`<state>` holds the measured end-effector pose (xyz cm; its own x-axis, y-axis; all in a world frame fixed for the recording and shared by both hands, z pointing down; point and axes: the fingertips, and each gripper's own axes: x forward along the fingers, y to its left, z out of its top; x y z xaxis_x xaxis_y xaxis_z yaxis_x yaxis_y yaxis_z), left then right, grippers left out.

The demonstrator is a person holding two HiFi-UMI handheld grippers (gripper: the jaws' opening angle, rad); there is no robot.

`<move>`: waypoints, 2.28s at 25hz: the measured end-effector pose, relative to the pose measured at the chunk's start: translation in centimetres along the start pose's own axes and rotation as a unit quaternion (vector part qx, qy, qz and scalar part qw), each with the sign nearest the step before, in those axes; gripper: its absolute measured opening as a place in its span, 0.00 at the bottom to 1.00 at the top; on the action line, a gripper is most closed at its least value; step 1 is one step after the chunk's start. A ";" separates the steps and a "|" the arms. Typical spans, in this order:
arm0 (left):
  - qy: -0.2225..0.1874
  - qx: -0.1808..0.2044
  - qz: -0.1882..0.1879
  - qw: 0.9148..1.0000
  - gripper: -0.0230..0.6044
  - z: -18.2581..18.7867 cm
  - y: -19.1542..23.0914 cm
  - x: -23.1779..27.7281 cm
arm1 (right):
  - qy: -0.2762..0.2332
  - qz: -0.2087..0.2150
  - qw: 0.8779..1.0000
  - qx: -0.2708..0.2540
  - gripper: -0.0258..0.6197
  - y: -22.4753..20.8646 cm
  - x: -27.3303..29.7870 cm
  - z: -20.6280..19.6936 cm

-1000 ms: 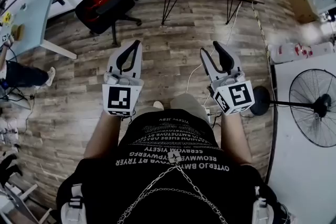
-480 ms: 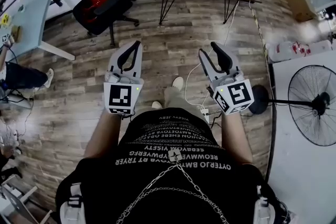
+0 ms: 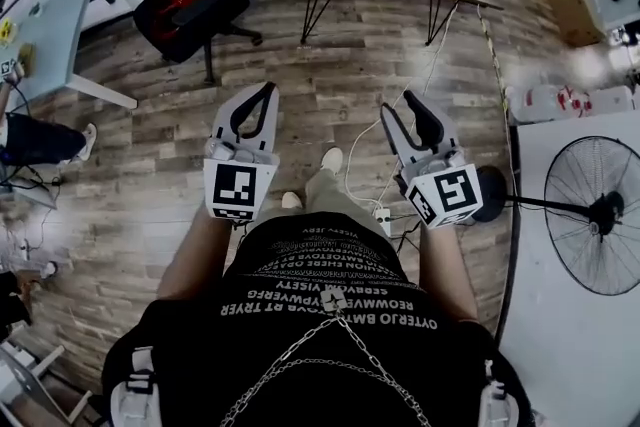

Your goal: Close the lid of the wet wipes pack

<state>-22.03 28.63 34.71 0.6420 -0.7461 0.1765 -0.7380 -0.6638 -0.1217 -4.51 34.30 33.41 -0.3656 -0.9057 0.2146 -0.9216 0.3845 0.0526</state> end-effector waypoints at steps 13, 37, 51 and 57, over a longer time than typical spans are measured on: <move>0.027 0.009 0.014 0.999 0.08 0.1 1.5 7.8 | -0.014 0.023 0.999 0.020 0.29 -6.5 5.7 0.0; 0.025 0.020 0.004 0.999 0.08 3.9 0.6 23.6 | -0.013 0.038 0.999 0.032 0.29 -19.8 12.4 0.6; 0.028 -0.003 0.046 0.999 0.08 3.9 0.2 25.2 | -0.025 0.066 0.997 0.023 0.29 -23.3 12.7 0.0; 0.023 0.004 0.060 0.998 0.08 4.7 0.2 24.7 | -0.028 0.071 0.997 0.031 0.29 -23.5 12.7 -0.2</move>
<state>-5.37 9.86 34.46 0.5397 -0.8167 0.2043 -0.8066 -0.5711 -0.1521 12.58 13.82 35.07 -0.4988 -0.8516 0.1612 -0.8653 0.5001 -0.0355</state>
